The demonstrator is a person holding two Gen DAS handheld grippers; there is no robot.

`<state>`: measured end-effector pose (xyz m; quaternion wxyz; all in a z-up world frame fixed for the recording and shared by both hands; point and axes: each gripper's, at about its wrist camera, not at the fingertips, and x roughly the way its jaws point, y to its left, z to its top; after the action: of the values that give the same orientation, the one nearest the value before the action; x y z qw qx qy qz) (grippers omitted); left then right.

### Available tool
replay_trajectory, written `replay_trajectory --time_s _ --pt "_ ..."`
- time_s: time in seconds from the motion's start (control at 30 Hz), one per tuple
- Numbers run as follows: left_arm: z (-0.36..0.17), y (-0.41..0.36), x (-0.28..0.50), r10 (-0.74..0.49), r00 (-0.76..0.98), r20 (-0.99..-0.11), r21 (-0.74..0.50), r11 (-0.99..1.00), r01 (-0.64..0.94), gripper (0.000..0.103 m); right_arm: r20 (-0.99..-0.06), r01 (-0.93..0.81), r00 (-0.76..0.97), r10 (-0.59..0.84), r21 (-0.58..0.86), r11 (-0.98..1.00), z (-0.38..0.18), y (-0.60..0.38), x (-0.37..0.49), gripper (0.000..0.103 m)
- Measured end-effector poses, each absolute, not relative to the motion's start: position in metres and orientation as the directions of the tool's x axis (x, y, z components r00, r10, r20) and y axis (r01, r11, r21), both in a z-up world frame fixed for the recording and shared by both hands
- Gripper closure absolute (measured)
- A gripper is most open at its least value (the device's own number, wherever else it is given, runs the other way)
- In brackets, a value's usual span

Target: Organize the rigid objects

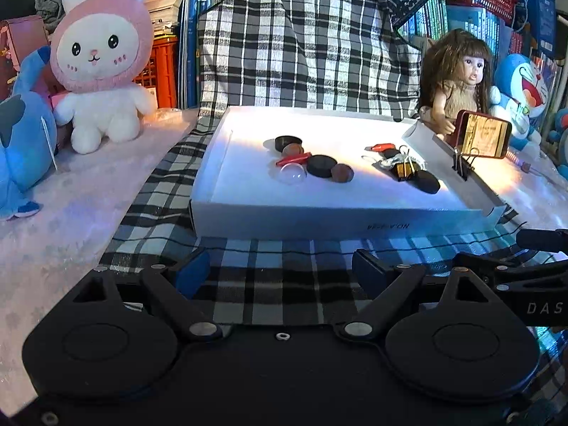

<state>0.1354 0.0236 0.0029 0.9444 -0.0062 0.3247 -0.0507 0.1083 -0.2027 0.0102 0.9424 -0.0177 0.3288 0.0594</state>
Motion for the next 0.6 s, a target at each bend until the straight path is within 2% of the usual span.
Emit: replay_trajectory --time_s 0.6 --pt "-0.014 0.019 0.138 -0.055 0.776 -0.628 0.000 0.998 0.070 0.012 -0.648 -0.112 0.756 0.092 0.011 0.994 -0.007 -0.204 0.111 0.000"
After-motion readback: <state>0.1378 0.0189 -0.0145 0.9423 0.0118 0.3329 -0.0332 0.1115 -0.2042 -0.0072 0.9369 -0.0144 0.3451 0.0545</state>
